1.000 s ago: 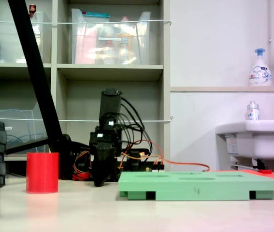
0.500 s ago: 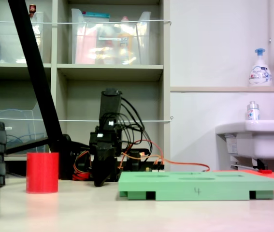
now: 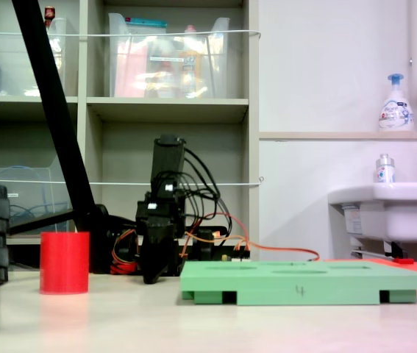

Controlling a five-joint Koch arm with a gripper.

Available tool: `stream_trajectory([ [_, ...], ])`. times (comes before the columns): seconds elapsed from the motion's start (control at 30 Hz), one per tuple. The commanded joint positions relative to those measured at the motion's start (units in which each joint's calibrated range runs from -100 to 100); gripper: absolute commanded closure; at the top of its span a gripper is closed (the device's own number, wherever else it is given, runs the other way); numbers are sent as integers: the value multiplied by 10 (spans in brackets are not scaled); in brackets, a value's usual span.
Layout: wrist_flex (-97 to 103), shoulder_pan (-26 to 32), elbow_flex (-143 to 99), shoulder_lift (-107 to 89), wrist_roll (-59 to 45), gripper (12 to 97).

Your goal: Put the cylinder block into the corresponding hole

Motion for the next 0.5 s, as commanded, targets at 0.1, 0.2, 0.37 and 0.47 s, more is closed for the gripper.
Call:
stream_trajectory([
  [0.1, 178, -7, -12, -4, 180, 581],
  [0.2, 310, -7, -12, -4, 259, 572],
  [0.37, 495, -6, -12, -4, 435, 570],
  [0.47, 518, -9, -12, -4, 478, 562],
])
